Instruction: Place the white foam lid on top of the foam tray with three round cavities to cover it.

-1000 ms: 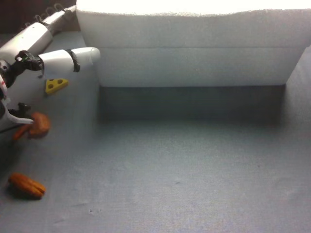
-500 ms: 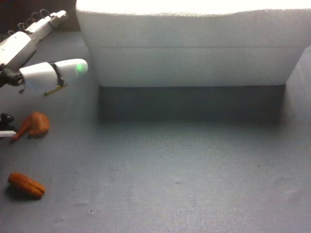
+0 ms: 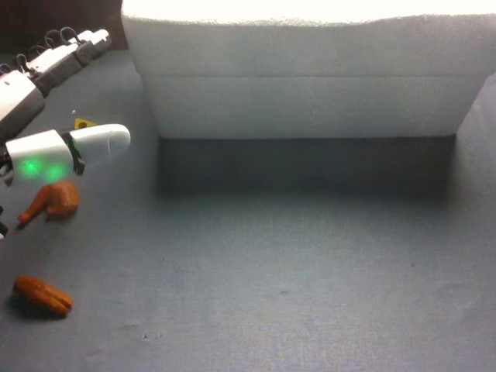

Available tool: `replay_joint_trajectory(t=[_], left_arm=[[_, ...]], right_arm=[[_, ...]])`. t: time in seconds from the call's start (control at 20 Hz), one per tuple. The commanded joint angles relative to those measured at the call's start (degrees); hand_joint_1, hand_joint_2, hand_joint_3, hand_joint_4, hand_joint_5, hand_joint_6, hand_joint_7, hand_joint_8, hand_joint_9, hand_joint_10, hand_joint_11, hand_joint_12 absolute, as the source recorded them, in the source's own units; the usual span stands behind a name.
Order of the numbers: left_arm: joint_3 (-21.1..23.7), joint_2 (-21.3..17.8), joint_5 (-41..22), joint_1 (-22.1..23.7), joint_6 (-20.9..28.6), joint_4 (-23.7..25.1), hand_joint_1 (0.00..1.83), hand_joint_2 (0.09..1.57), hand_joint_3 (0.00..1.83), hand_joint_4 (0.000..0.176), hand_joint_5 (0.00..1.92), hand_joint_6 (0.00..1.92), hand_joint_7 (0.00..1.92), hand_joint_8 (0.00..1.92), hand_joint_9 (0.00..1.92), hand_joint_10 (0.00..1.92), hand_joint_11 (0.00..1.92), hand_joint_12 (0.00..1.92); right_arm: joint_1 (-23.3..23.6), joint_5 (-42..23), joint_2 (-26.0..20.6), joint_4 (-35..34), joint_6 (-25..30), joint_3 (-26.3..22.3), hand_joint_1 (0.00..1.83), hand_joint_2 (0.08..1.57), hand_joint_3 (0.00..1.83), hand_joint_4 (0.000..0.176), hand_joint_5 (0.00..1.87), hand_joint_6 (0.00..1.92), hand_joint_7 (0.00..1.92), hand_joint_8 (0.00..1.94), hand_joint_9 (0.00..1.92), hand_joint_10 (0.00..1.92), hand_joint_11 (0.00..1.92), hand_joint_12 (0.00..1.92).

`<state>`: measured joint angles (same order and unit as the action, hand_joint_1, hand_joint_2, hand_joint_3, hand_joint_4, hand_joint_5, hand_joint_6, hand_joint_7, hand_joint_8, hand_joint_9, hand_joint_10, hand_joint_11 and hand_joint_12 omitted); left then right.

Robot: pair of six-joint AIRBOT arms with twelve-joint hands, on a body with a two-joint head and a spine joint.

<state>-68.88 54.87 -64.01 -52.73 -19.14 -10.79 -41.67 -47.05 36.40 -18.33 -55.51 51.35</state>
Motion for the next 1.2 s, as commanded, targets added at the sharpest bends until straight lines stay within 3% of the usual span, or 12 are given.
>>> replay_joint_trajectory(t=[0.0, 0.05, 0.15, 0.3, 0.35, 0.4, 0.55, 0.65, 0.95, 1.0, 1.05, 1.15], left_arm=[[0.2, -0.7, -8.5, -0.1, 0.6, -0.3, 0.44, 1.18, 0.0, 0.0, 0.07, 0.0, 0.0, 0.0, 0.0, 0.0, 0.0, 0.34], [1.0, -0.9, -9.1, -0.6, 0.8, 0.6, 0.4, 1.21, 0.0, 0.0, 0.05, 0.0, 0.0, 0.0, 0.0, 0.0, 0.0, 0.18], [2.2, -1.3, -9.6, -0.9, 0.9, 2.1, 0.4, 1.21, 0.0, 0.0, 0.03, 0.0, 0.0, 0.0, 0.0, 0.0, 0.0, 0.01], [4.0, -1.3, -10.6, -2.1, 2.1, 4.6, 0.38, 1.22, 0.01, 0.0, 0.01, 0.0, 0.0, 0.0, 0.0, 0.0, 0.0, 0.0], [4.5, -1.4, -10.8, -2.2, 2.3, 5.5, 0.36, 1.23, 0.01, 0.0, 0.01, 0.0, 0.0, 0.0, 0.0, 0.0, 0.0, 0.0], [4.8, -1.5, -10.9, -2.2, 2.4, 6.2, 0.33, 1.23, 0.01, 0.0, 0.0, 0.0, 0.0, 0.0, 0.0, 0.0, 0.0, 0.0], [5.8, -1.5, -11.7, -2.0, 3.5, 8.7, 0.27, 1.24, 0.01, 0.0, 0.0, 0.0, 0.0, 0.0, 0.0, 0.0, 0.0, 0.0], [6.0, -1.0, -11.3, -1.1, 4.4, 10.9, 0.25, 1.24, 0.01, 0.0, 0.0, 0.0, 0.0, 0.0, 0.0, 0.0, 0.0, 0.0], [4.7, 1.9, -8.0, 1.8, 7.2, 15.9, 0.16, 1.28, 0.01, 0.006, 0.0, 0.0, 0.0, 0.0, 0.0, 0.0, 0.0, 0.0], [4.4, 2.2, -7.6, 2.3, 7.6, 16.6, 0.2, 1.28, 0.01, 0.014, 0.0, 0.0, 0.0, 0.0, 0.0, 0.0, 0.0, 0.0], [4.2, 2.6, -7.2, 2.8, 8.1, 17.4, 0.21, 1.29, 0.01, 0.005, 0.0, 0.0, 0.0, 0.0, 0.0, 0.0, 0.0, 0.0], [3.9, 3.0, -6.7, 3.5, 8.6, 18.6, 0.14, 1.3, 0.01, 0.029, 0.0, 0.0, 0.0, 0.0, 0.0, 0.0, 0.0, 0.0]], right_arm=[[-0.4, -8.5, -1.3, -0.1, 0.8, -0.2, 0.48, 1.26, 0.0, 0.0, 0.0, 0.0, 0.0, 0.0, 0.0, 0.0, 0.0, 0.7], [-2.3, -9.9, -1.9, 0.7, 1.7, -1.3, 0.45, 1.29, 0.01, 0.0, 0.0, 0.0, 0.0, 0.0, 0.02, 0.01, 0.0, 0.88], [-5.5, -12.9, -2.5, 1.9, 4.4, -2.6, 0.42, 1.3, 0.0, 0.0, 0.0, 0.0, 0.0, 0.0, 0.04, 0.02, 0.0, 0.93], [-10.1, -17.8, -2.7, 3.9, 8.7, -4.1, 0.33, 1.31, 0.0, 0.0, 0.0, 0.0, 0.03, 0.01, 0.1, 0.05, 0.0, 1.03], [-11.1, -18.9, -2.6, 4.7, 10.0, -4.4, 0.3, 1.31, 0.0, 0.0, 0.0, 0.0, 0.04, 0.01, 0.1, 0.05, 0.0, 0.98], [-11.5, -19.7, -2.3, 5.3, 10.8, -4.5, 0.3, 1.31, 0.0, 0.0, 0.0, 0.0, 0.01, 0.0, 0.06, 0.03, 0.0, 0.75], [-11.8, -21.0, -1.2, 8.3, 13.1, -4.6, 0.35, 1.33, 0.0, 0.0, 0.0, 0.0, 0.0, 0.0, 0.0, 0.0, 0.0, 0.59], [-11.7, -21.2, -0.4, 10.3, 14.2, -4.4, 0.43, 1.36, 0.0, 0.0, 0.0, 0.0, 0.0, 0.0, 0.0, 0.0, 0.0, 0.06], [-10.8, -20.6, 3.2, 13.2, 17.1, -2.4, 0.35, 1.32, 0.0, 0.0, 0.0, 0.0, 0.0, 0.0, 0.0, 0.0, 0.0, 0.0], [-10.4, -20.5, 3.6, 13.5, 17.1, -2.2, 0.34, 1.31, 0.0, 0.0, 0.0, 0.0, 0.0, 0.0, 0.0, 0.0, 0.0, 0.0], [-10.1, -20.4, 4.1, 13.9, 17.4, -1.8, 0.37, 1.31, 0.0, 0.0, 0.0, 0.0, 0.0, 0.0, 0.0, 0.0, 0.0, 0.0], [-9.3, -20.1, 4.8, 14.8, 18.1, -1.4, 0.35, 1.29, 0.0, 0.0, 0.0, 0.0, 0.0, 0.0, 0.0, 0.0, 0.0, 0.0]])
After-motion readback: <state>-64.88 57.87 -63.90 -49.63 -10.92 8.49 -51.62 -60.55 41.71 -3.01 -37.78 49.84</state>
